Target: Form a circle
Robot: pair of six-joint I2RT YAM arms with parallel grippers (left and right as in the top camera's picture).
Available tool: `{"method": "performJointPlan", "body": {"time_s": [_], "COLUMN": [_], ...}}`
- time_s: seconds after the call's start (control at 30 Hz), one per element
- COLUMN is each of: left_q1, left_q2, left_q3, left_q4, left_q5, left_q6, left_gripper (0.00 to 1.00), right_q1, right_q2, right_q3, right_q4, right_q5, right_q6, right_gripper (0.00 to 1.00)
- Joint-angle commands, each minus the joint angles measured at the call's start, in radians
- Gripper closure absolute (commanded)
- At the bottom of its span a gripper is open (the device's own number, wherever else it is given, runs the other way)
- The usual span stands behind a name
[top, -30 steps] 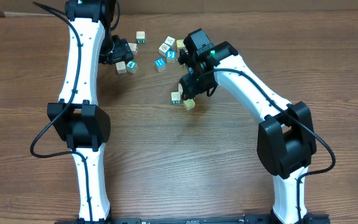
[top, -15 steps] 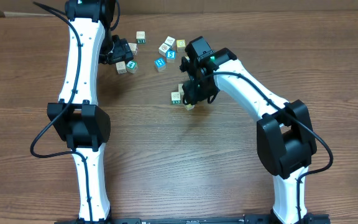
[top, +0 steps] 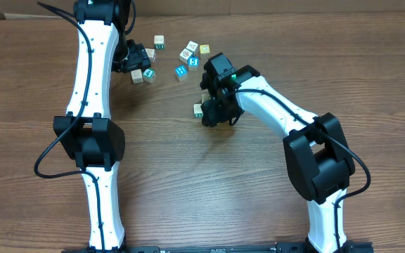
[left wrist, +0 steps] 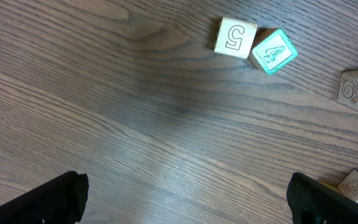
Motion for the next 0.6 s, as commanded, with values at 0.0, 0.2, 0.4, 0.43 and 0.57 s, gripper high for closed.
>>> {"method": "performJointPlan", "body": {"time_s": [0.0,0.2,0.4,0.43,0.57], "left_q1": [0.002,0.002,0.002,0.002,0.002], "left_q2": [-0.016,-0.016,-0.016,-0.016,-0.016], "left_q3": [0.020,0.020,0.020,0.020,0.020], "left_q4": [0.000,0.000,0.000,0.000,0.000], "left_q5": [-0.016,-0.016,-0.016,-0.016,-0.016], "left_q6": [-0.003,-0.003,-0.003,-0.003,-0.003], "left_gripper": [0.00,0.00,0.00,0.00,0.00], "right_q1": [0.022,0.049,0.051,0.051,0.051], "right_q2": [-0.020,-0.020,-0.020,-0.020,-0.020], "right_q3": [-0.010,-0.010,-0.010,-0.010,-0.010], "right_q4": [0.018,0.031,0.028,0.029,0.031], "right_q5": [0.066,0.090,0.149,0.150,0.150], "right_q6": [0.031,0.058,0.138,0.147,0.162], "right_gripper": [0.43,0.53,0.53,0.53,0.60]}}
